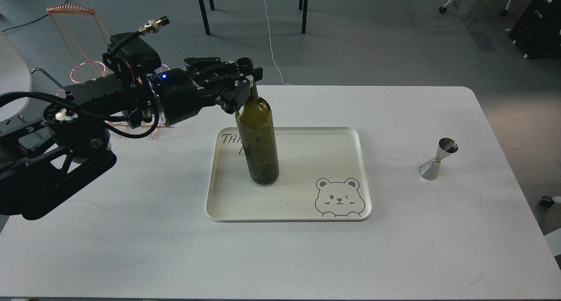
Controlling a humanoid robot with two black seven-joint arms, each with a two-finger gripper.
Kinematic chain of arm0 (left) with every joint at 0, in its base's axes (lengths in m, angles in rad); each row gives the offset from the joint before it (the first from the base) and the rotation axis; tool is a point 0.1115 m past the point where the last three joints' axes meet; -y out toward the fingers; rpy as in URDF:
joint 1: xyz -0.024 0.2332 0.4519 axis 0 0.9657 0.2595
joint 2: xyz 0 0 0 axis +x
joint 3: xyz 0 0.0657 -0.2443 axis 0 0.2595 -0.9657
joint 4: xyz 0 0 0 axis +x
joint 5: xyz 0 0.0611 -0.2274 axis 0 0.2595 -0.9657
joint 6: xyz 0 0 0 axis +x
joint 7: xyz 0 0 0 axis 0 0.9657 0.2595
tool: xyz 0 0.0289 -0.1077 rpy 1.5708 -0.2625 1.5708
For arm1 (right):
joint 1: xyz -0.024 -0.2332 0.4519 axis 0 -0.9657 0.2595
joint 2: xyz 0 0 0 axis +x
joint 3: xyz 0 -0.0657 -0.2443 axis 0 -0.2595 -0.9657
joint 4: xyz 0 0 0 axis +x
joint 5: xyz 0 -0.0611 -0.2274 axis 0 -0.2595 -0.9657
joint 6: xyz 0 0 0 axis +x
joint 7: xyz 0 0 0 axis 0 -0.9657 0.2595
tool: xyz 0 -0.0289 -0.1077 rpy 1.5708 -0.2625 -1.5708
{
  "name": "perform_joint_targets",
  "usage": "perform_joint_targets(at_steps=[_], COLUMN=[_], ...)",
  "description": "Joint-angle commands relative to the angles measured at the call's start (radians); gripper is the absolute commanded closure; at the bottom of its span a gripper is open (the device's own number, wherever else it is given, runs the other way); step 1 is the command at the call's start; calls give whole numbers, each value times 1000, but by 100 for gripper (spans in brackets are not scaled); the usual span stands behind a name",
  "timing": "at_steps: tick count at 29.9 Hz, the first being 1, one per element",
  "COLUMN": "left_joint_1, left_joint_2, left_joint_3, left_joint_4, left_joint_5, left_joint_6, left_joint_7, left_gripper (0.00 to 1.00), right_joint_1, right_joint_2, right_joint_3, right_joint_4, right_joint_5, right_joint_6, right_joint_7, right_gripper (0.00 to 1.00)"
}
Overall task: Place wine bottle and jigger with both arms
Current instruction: 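Lift the bottle and carry it toward the copper wine rack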
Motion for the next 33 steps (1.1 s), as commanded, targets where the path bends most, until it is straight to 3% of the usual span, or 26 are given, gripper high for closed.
perform_joint_targets(at_steps=[1,13,18,24,33], left_joint_1=[-2,-63,-118,-202,-213], left_joint_2=[41,349,359,356,326], left_joint_3=[-41,-56,-50,-45,-44], left_joint_4=[0,51,164,275,385], left_joint_5=[-12,-190,-187,-191,-187], left_joint_6=[-1,-6,-6,-9,-9], left_joint_7=[-2,-29,-72,-74,-77], left_gripper=[89,90,90,90,92], right_joint_1=[2,7,8,21,21], right_joint_2=[1,1,1,1,1], right_joint_3=[0,0,0,-2,-2], right_joint_4=[0,-1,2,0,-1], right_joint_5=[0,0,0,0,0], right_joint_6=[-1,-1,-2,-1,1], right_joint_7=[0,0,0,0,0], right_gripper=[3,3,3,3,3])
